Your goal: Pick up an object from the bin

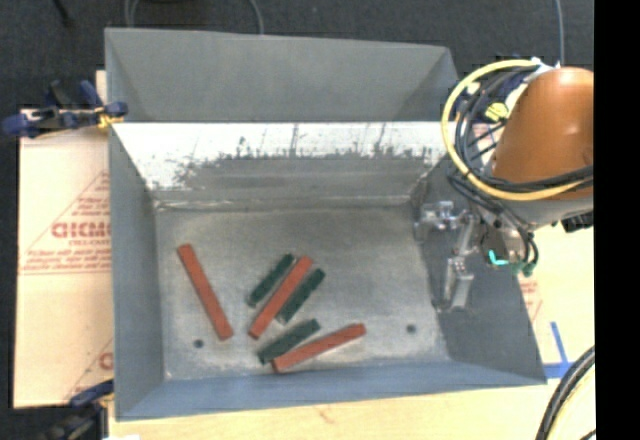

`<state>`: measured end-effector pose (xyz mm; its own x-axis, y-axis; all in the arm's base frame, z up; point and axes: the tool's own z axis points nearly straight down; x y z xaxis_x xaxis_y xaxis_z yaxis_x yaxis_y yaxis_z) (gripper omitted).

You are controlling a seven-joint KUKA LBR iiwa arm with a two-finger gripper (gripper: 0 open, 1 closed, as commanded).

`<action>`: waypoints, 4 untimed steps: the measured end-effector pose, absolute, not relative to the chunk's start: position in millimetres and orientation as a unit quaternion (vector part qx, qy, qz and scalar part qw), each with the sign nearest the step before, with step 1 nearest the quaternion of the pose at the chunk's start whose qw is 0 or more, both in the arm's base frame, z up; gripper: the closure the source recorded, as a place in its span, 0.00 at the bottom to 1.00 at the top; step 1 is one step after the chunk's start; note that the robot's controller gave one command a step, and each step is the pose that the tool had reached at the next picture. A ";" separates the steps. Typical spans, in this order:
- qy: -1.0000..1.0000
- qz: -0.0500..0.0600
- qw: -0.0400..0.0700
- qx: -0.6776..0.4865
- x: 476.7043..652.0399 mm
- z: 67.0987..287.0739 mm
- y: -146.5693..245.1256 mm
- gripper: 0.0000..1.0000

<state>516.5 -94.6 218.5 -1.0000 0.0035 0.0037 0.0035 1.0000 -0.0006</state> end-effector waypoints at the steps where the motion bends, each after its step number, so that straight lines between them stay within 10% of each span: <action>1: -1.000 0.001 -0.002 0.000 518.1 222.6 -94.2 0.00; 2: -0.994 -0.001 0.001 0.110 470.7 133.3 -38.7 1.00; 3: -0.994 0.000 -0.001 0.110 472.3 134.9 -39.8 0.00; 4: -0.994 0.001 -0.001 0.111 472.3 134.9 -39.9 0.00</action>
Offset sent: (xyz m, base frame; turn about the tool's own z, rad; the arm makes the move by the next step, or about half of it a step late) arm -0.0449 0.0556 -0.0837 -0.2238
